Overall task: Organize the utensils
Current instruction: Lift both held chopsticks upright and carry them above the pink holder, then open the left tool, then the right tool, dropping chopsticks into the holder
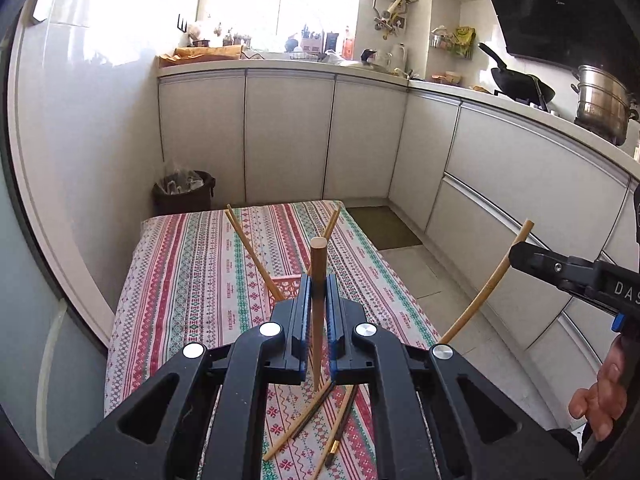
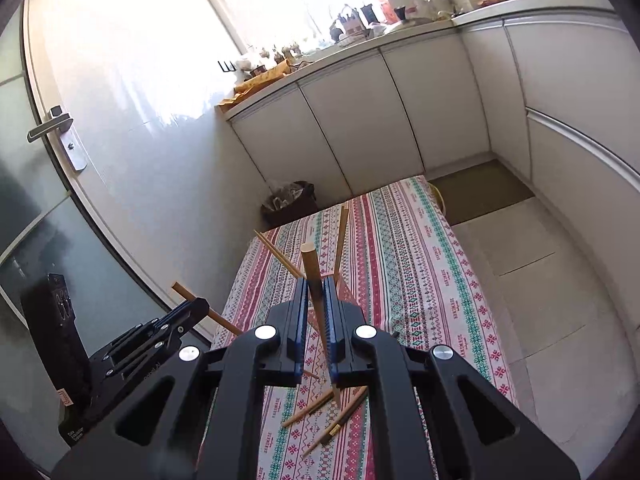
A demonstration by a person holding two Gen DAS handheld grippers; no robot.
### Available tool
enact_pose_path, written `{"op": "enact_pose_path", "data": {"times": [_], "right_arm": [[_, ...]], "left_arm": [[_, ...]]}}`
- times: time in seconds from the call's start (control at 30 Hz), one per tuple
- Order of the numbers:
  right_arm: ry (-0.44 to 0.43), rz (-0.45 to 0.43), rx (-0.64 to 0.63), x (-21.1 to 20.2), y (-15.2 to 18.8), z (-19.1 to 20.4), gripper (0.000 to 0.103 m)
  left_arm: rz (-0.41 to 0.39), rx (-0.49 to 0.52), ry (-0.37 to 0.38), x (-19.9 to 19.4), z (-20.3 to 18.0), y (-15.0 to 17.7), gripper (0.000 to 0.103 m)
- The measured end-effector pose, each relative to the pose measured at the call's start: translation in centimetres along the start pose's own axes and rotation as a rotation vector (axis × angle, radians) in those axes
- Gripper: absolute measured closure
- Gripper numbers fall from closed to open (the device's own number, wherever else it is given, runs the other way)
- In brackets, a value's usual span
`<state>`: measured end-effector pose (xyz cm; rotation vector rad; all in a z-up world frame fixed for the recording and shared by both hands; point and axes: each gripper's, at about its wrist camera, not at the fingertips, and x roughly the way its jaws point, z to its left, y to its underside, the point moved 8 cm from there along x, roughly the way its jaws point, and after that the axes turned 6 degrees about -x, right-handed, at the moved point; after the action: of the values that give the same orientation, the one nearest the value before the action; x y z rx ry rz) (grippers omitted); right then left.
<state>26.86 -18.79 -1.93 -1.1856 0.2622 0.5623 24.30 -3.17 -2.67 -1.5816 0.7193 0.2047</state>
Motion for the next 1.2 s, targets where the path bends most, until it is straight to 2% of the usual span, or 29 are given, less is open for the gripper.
{"op": "enact_pose_path", "data": {"times": [0.33, 0.6, 0.7, 0.8, 0.87, 0.97, 1.03, 1.13, 1.2], "right_arm": [[-0.02, -0.067, 0.003, 1.4, -5.0, 0.1, 0.095], [-0.026, -0.106, -0.024, 4.2, -8.5, 1.2, 0.095], [-0.031, -0.104, -0.016, 5.8, -9.1, 1.1, 0.095], [-0.032, -0.105, -0.008, 7.7, -9.4, 1.1, 0.095], [-0.026, -0.103, -0.004, 9.0, -9.6, 1.0, 0.095], [-0.022, -0.097, -0.002, 10.8, -9.7, 1.0, 0.095], [-0.018, -0.094, -0.006, 11.8, -9.6, 1.1, 0.095], [-0.007, -0.083, -0.017, 13.1, -9.2, 1.3, 0.095], [-0.005, -0.073, -0.015, 13.8, -8.8, 1.4, 0.095]], "left_arm": [[-0.088, -0.019, 0.001, 2.1, 0.1, -6.2, 0.097], [-0.118, -0.016, -0.018, 4.9, 1.1, -8.5, 0.097], [-0.103, -0.023, -0.032, 6.6, 1.9, -8.4, 0.097], [-0.026, -0.038, -0.054, 9.3, 3.0, -7.0, 0.096], [0.0, -0.089, -0.067, 10.0, 4.1, -6.3, 0.095], [-0.05, -0.171, -0.041, 8.5, 5.4, -6.9, 0.089], [-0.088, -0.187, -0.036, 7.2, 5.8, -7.6, 0.089], [-0.14, -0.217, -0.03, 5.4, 6.6, -8.5, 0.081], [-0.153, -0.221, -0.03, 4.8, 7.0, -8.6, 0.081]]}}
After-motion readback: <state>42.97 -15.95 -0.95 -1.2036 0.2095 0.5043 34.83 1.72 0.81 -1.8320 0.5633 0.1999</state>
